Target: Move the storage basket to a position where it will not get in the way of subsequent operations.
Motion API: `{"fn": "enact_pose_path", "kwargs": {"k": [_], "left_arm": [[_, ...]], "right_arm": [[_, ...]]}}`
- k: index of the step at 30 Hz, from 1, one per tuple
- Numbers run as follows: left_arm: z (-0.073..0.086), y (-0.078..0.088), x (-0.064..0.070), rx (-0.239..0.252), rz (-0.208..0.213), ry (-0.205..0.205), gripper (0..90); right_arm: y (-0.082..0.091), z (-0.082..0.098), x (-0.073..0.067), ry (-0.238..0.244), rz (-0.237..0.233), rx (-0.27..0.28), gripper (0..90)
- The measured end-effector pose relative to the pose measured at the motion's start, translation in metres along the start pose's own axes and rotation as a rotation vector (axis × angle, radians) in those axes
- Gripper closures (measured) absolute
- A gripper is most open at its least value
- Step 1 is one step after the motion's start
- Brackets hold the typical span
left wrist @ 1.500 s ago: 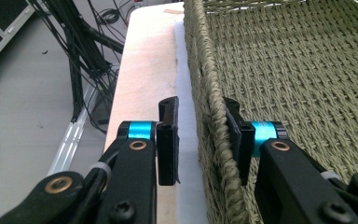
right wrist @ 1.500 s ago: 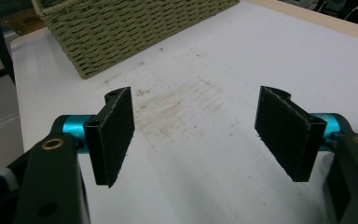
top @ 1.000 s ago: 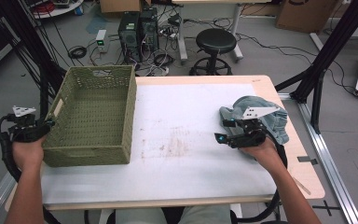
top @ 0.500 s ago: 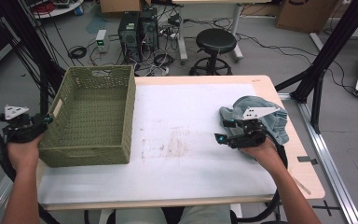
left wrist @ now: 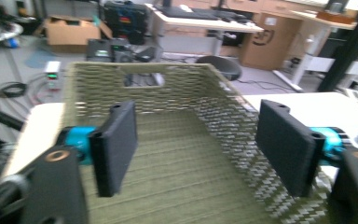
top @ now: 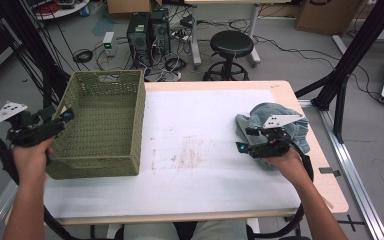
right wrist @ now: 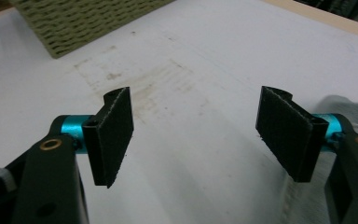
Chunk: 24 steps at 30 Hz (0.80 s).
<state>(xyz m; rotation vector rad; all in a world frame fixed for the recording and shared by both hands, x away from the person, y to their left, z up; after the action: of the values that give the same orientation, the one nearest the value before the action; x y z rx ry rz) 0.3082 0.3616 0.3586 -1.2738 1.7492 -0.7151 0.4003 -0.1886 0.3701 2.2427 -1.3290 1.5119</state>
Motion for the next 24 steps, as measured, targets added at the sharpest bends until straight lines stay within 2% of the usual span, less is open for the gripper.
{"fn": "enact_pose_path", "kwargs": {"k": [1, 3, 4, 5, 6, 7, 9, 10, 12, 14, 15, 16, 17, 18, 21, 24], "left_arm": [[0.0, 0.0, 0.0, 0.0, 0.0, 0.0, 27.2], [-0.002, -0.007, 0.016, -0.013, 0.055, -0.014, 27.2], [-0.003, -0.013, 0.028, -0.03, 0.047, -0.036, 27.2], [-0.003, -0.016, 0.032, -0.031, 0.04, -0.047, 27.2], [-0.003, -0.016, 0.032, -0.031, 0.04, -0.047, 27.2], [-0.004, -0.018, 0.036, -0.018, 0.015, -0.062, 27.0], [-0.003, -0.018, 0.037, -0.018, 0.018, -0.074, 27.0], [0.001, -0.016, 0.033, -0.027, 0.014, -0.091, 26.9], [0.004, -0.014, 0.03, -0.032, 0.006, -0.092, 26.9], [0.014, -0.007, 0.013, -0.065, -0.034, -0.095, 26.9], [0.014, -0.007, 0.013, -0.065, -0.034, -0.095, 27.0], [0.018, -0.005, 0.007, -0.077, -0.042, -0.093, 27.9], [0.027, -0.001, -0.006, -0.107, -0.058, -0.101, 29.5], [0.031, 0.001, -0.013, -0.124, -0.08, -0.104, 29.6], [0.042, 0.007, -0.033, -0.163, -0.144, -0.089, 30.1], [0.054, 0.01, -0.052, -0.226, -0.204, -0.049, 39.5]], "right_arm": [[0.001, 0.002, 0.003, -0.006, 0.007, 0.001, 27.3], [0.005, 0.004, 0.007, -0.026, 0.009, 0.003, 27.2], [0.007, 0.005, 0.008, -0.027, 0.011, 0.009, 27.2], [0.009, 0.006, 0.009, -0.03, 0.011, 0.012, 27.3], [0.01, 0.006, 0.01, -0.029, 0.013, 0.014, 27.2], [0.011, 0.007, 0.01, -0.03, 0.014, 0.014, 27.2], [0.012, 0.008, 0.01, -0.03, 0.014, 0.014, 27.3], [0.013, 0.009, 0.01, -0.027, 0.014, 0.013, 27.2], [0.014, 0.009, 0.009, -0.025, 0.013, 0.016, 27.2], [0.014, 0.01, 0.01, -0.026, 0.014, 0.018, 27.3], [0.014, 0.01, 0.01, -0.029, 0.013, 0.019, 27.2], [0.014, 0.01, 0.01, -0.029, 0.014, 0.02, 27.3], [0.014, 0.01, 0.009, -0.029, 0.014, 0.019, 27.2], [0.014, 0.01, 0.009, -0.027, 0.015, 0.018, 27.2], [0.013, 0.01, 0.009, -0.025, 0.016, 0.02, 27.2], [0.012, 0.01, 0.009, -0.026, 0.016, 0.014, 27.3]]}}
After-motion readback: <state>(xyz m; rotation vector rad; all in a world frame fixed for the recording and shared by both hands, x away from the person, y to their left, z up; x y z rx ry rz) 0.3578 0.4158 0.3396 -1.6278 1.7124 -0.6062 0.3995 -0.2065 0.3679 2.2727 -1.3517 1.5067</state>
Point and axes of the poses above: each handheld gripper's, and its own axes: y roughly backward along the jaws, z roughly out of its underside, x roughly to its right, the point moved 6 cm from there along -y, roughly forward along the jaws, and after that the axes turned 14 degrees about -x, right-handed, at the moved point
